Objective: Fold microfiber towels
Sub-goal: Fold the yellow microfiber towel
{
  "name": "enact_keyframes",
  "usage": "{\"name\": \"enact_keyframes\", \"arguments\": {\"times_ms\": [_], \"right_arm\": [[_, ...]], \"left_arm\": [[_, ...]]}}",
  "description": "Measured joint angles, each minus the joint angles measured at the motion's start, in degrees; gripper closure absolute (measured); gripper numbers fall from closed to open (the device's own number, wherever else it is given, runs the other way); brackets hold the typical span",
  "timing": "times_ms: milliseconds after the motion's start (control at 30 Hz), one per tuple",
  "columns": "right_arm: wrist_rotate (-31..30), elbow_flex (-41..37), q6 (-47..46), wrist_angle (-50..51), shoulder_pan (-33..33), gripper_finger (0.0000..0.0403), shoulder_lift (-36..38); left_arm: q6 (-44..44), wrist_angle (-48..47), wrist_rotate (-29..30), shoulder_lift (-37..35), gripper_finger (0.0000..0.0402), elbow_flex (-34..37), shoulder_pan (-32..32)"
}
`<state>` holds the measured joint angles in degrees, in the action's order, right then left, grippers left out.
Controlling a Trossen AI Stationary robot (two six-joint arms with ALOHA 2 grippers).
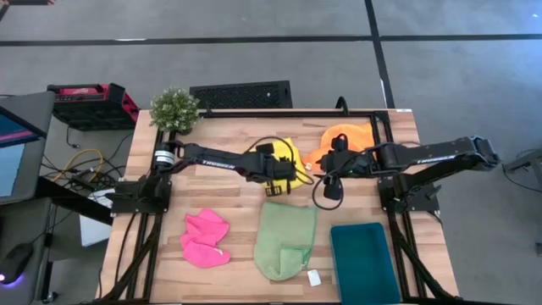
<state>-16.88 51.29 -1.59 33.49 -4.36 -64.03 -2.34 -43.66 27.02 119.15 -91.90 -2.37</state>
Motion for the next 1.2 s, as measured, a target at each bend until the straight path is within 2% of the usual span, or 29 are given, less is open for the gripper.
{"name": "enact_keyframes", "arguments": {"times_ms": [100, 233, 333, 433, 700, 867, 1000, 1200], "right_arm": [[0.02, 0.02, 0.03, 0.76, 1.29, 0.0182, 0.56], [0.00, 0.02, 0.05, 1.28, 2.98, 0.0182, 0.83], [0.02, 0.02, 0.10, 1.57, 4.05, 0.0182, 0.83], [0.02, 0.02, 0.12, 2.24, 4.97, 0.0182, 0.83], [0.02, 0.02, 0.20, 2.32, 5.75, 0.0182, 0.83], [0.02, 0.02, 0.25, 2.35, 5.72, 0.0182, 0.83], [0.06, 0.02, 0.16, 2.56, 5.51, 0.0182, 0.80], [0.04, 0.02, 0.12, 2.58, 5.51, 0.0182, 0.78]], "left_arm": [[3.66, 4.66, -1.06, 0.00, 0.0401, 0.00, -1.24], [6.28, 12.31, 0.45, 0.00, 0.0401, 0.02, -2.73], [8.95, 16.49, -1.82, 0.00, 0.0401, 0.02, -3.67], [10.09, 17.80, -4.84, 0.00, 0.0401, 0.14, -4.13], [9.93, 18.31, -7.21, 0.00, 0.0399, 0.22, -4.37], [9.70, 21.83, -10.18, 0.00, 0.0389, 0.24, -4.32], [11.56, 22.82, -13.12, 0.00, 0.0378, 0.24, -4.32], [12.21, 23.02, -13.67, 0.00, 0.0342, 0.24, -4.32]]}}
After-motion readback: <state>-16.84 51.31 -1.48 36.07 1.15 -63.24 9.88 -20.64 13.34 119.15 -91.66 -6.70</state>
